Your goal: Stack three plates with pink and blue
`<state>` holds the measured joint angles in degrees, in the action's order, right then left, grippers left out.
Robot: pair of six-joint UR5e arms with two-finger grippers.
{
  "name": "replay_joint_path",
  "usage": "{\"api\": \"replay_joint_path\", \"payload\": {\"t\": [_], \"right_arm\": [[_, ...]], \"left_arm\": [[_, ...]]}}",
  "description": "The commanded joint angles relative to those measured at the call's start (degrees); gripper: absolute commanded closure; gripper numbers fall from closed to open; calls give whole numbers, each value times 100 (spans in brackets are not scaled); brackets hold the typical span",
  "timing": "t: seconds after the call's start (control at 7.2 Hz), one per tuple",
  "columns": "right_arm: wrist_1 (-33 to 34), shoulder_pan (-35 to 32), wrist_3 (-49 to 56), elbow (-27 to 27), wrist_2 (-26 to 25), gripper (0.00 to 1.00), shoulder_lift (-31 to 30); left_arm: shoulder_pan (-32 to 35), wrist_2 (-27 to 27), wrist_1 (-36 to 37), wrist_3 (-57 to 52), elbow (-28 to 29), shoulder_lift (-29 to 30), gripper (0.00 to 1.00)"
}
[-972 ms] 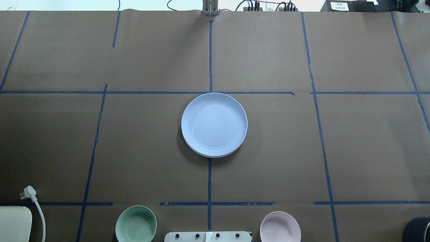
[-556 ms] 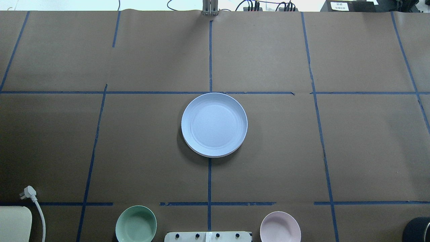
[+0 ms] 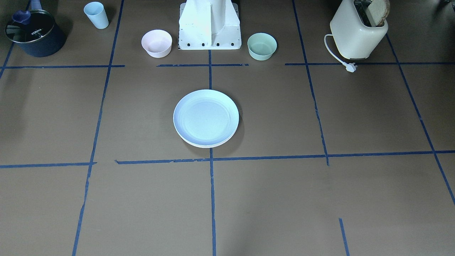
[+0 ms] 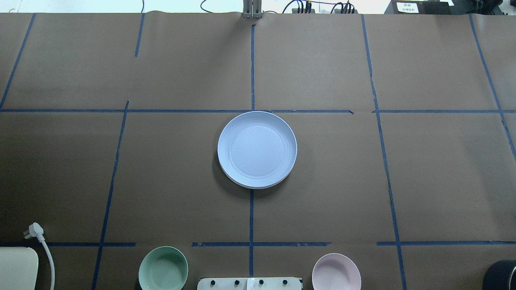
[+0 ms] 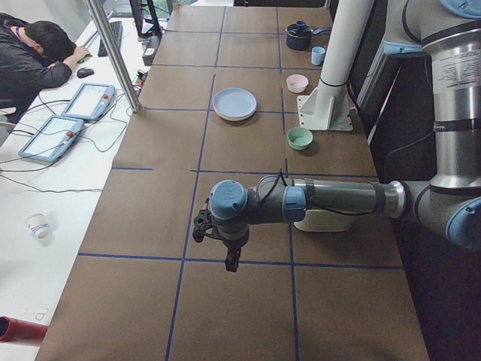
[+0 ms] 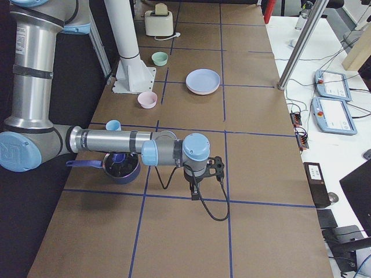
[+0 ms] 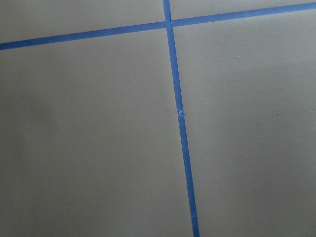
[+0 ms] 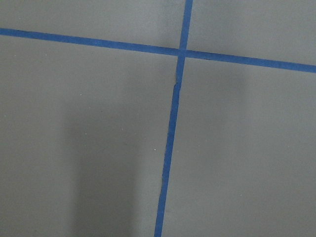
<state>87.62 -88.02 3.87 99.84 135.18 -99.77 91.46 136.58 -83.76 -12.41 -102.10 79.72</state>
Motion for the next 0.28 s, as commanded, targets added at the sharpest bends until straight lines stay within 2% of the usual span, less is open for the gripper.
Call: {"api": "replay_joint_path", "payload": {"t": [0.0, 0.14], "right_arm": [[1, 4, 0, 0, 0, 0, 10], [1, 13, 0, 0, 0, 0, 10]], "left_arm": [[-6, 0, 0, -7, -3, 0, 0], [-6, 0, 0, 2, -11, -17, 0]]}}
